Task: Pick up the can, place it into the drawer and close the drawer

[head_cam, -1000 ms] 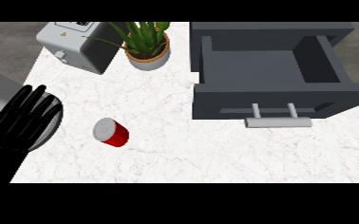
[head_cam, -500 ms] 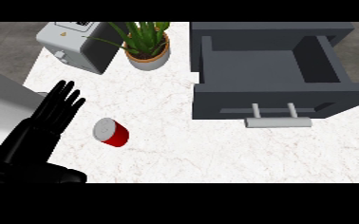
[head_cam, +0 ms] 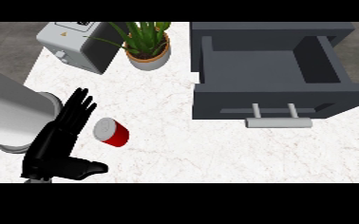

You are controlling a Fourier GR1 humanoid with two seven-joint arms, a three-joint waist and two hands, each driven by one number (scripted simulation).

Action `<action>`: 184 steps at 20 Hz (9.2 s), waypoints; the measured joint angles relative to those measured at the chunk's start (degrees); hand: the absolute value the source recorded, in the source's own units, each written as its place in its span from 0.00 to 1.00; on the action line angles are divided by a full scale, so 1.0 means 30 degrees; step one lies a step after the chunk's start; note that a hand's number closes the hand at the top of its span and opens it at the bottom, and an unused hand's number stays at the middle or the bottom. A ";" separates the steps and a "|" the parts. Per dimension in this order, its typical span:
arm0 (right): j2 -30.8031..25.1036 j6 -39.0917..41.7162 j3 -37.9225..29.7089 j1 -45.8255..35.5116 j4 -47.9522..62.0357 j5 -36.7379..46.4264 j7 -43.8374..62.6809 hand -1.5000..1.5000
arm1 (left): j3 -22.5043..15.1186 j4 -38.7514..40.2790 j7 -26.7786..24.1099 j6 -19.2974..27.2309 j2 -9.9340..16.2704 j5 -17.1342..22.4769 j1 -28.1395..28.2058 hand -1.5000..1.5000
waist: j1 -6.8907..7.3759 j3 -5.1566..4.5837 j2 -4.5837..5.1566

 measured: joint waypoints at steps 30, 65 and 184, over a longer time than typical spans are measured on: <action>0.0703 0.1629 -0.2329 -0.0384 -0.1186 -0.1615 0.2286 0.00 | 0.2185 1.5897 -1.0763 -0.1790 0.1115 -0.2245 -0.3524 0.00 | -0.0060 -0.0009 0.0013; 0.1255 0.1381 -0.2372 0.0141 -0.2171 -0.2448 0.2979 0.00 | 0.1339 1.3473 -0.9302 0.1680 -0.1131 0.1668 -0.6999 1.00 | 0.0011 0.0001 -0.0026; -0.0322 -0.0169 0.6094 -0.7962 -0.3788 1.4884 -0.0254 0.00 | -1.3549 2.3651 -0.9624 1.9538 -0.1247 1.5757 -2.8894 0.00 | -0.0140 0.0006 0.0284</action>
